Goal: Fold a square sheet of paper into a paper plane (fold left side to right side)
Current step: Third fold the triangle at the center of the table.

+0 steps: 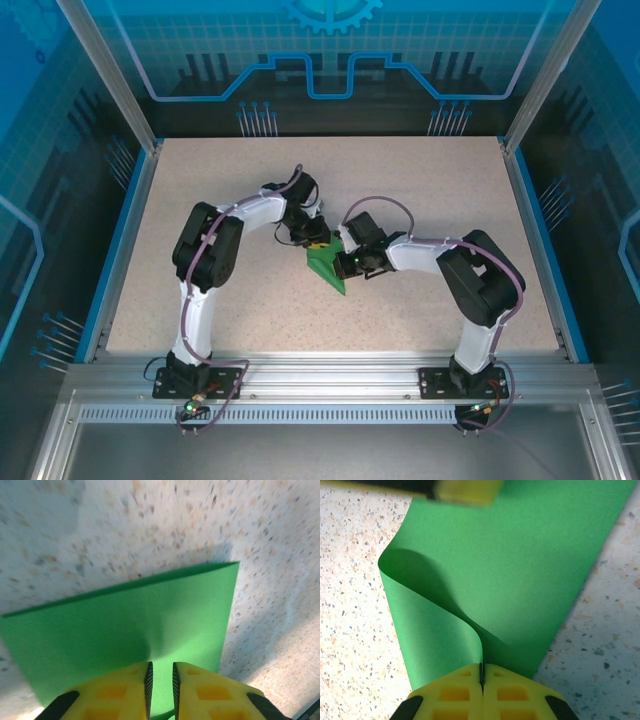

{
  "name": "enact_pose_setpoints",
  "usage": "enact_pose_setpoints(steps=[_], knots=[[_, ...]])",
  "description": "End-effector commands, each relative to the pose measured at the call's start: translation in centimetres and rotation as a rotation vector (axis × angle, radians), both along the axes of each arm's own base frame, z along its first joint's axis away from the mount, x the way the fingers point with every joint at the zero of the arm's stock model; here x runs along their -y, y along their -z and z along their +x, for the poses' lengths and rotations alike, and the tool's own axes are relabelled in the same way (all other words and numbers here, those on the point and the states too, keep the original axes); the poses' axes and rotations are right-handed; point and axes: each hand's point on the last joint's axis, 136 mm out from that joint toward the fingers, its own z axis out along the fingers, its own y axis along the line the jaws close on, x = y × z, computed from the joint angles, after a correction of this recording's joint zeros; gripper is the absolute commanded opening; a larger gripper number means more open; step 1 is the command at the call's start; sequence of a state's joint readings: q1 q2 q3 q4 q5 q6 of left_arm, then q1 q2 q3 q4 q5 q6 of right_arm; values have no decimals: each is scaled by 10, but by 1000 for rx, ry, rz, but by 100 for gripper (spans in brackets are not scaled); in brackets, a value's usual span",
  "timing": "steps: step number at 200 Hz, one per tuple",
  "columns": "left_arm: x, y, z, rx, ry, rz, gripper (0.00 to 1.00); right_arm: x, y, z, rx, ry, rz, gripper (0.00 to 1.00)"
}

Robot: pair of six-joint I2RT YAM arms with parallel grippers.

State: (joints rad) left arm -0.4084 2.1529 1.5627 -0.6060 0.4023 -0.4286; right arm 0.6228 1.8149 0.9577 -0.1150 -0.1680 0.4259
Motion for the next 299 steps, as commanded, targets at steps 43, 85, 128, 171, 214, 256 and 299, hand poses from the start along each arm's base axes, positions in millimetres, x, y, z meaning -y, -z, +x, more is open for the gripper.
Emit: enact_pose_setpoints(steps=[43,85,128,171,214,256,299], knots=[[-30,-58,-4,123,-45,-33,12,10,18,-13,-77,-15,-55,1],[-12,-52,-41,65,-10,-172,7,8,19,-13,-80,-25,-64,1],[0,-34,-62,9,16,-214,6,9,21,-14,-87,-26,-74,1],[9,-20,-71,-36,36,-235,5,10,22,-15,-91,-28,-81,1],[3,-2,-80,-67,31,-197,4,12,22,-16,-94,-27,-89,1],[-2,9,-84,-79,27,-169,3,14,23,-16,-95,-27,-99,1],[-8,18,-86,-92,23,-128,2,14,24,-16,-95,-28,-105,1]])
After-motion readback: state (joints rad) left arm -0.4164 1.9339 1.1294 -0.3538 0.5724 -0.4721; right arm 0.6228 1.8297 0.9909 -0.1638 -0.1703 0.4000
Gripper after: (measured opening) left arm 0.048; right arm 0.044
